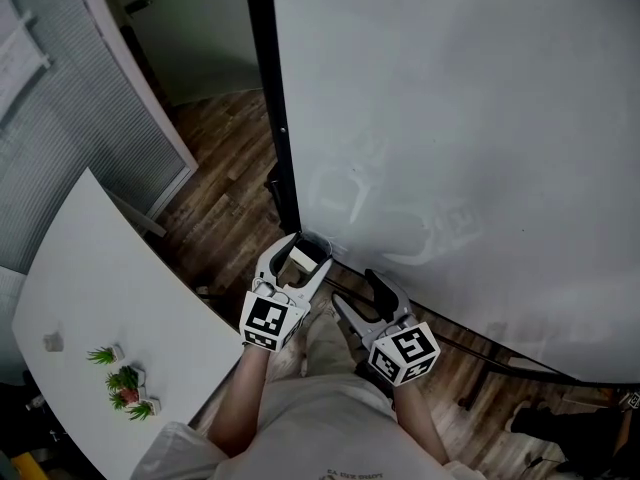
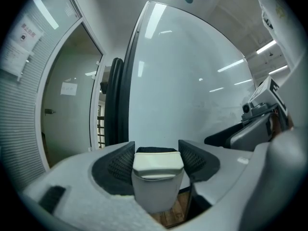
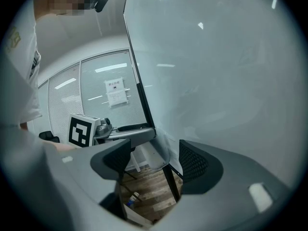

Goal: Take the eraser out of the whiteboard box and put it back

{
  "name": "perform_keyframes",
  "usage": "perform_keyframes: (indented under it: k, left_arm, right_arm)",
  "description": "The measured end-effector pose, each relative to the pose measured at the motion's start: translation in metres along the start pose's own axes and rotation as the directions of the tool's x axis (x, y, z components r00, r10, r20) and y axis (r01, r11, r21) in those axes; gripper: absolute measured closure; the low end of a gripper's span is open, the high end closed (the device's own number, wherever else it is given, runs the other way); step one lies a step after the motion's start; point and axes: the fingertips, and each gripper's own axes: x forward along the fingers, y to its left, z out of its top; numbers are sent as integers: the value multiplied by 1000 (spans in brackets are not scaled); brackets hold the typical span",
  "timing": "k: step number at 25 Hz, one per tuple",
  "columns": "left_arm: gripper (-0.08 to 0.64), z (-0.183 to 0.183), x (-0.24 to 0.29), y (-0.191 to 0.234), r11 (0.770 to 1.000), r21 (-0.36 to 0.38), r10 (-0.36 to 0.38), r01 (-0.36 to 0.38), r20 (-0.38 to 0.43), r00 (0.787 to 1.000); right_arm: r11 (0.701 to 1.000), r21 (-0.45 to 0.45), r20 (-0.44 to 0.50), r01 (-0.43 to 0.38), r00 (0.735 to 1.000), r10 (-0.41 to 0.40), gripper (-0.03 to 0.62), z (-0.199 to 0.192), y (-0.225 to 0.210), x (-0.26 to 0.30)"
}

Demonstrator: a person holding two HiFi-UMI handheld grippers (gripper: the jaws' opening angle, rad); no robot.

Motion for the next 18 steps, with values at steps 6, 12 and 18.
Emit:
perform_keyframes:
  k: [6, 12, 18]
  left_arm:
    - [299, 0, 0, 2, 1000, 21, 9, -9, 5, 1000]
    - [299, -1, -1, 2, 1000, 20, 17, -17, -4, 1000]
    - [300, 0, 1, 3, 999, 32, 38, -38, 2, 999]
  right_arm:
    - [1000, 4, 2, -6, 1000, 6, 282, 0, 0, 2]
    - [1000, 4, 0, -12, 1000, 12, 282, 0, 1, 1]
    - [1000, 25, 39, -16, 999, 15, 305, 5, -2, -4]
